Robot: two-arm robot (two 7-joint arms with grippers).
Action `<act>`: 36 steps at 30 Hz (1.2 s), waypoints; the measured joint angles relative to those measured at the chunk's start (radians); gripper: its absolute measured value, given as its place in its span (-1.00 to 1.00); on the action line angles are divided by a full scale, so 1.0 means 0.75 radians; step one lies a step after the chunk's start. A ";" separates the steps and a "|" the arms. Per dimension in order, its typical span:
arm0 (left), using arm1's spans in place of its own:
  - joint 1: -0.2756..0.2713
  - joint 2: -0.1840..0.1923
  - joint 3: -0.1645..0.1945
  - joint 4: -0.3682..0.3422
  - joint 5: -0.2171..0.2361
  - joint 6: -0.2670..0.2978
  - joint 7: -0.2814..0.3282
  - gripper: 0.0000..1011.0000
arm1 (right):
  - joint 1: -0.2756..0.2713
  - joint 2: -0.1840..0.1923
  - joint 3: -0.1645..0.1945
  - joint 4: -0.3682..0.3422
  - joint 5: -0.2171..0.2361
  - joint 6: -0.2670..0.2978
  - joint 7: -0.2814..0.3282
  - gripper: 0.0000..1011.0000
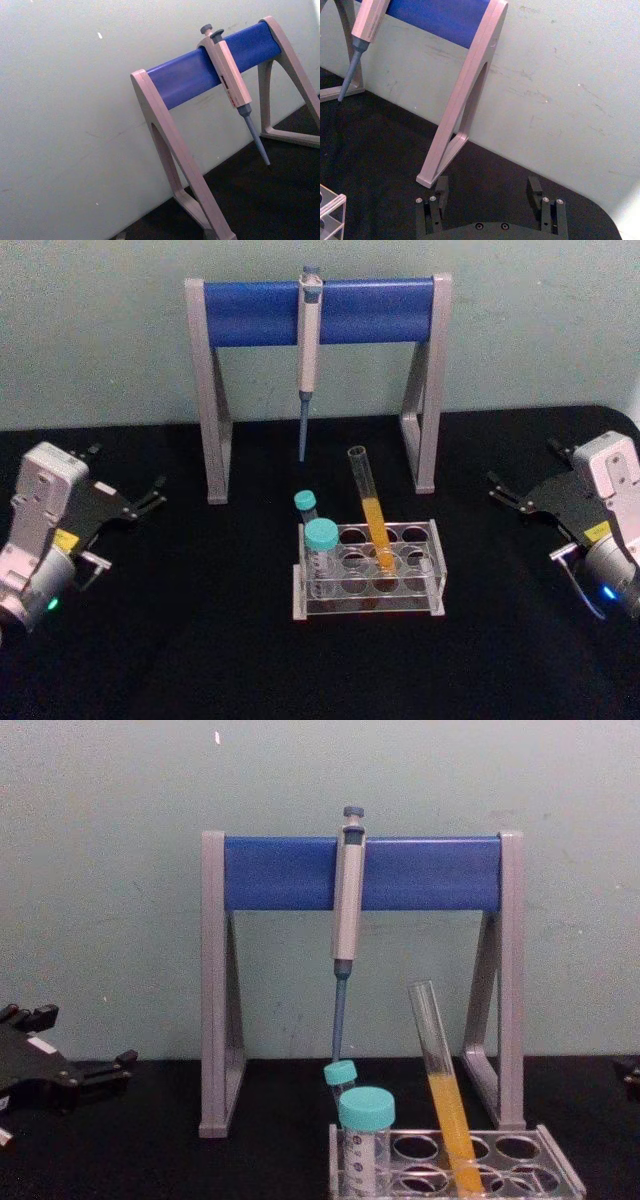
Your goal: Pick up the test tube from the test tube rack, shake it, then place it back into the test tube rack.
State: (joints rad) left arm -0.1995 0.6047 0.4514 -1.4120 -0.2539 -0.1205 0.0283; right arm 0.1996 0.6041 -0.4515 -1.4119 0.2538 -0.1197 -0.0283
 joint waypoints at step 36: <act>0.000 0.000 0.000 0.000 0.000 0.000 0.000 0.98 | 0.000 0.001 0.000 0.000 0.000 -0.001 0.000 0.98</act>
State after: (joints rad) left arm -0.1995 0.6047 0.4514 -1.4120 -0.2539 -0.1205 0.0283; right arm 0.1995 0.6048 -0.4514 -1.4119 0.2539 -0.1205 -0.0283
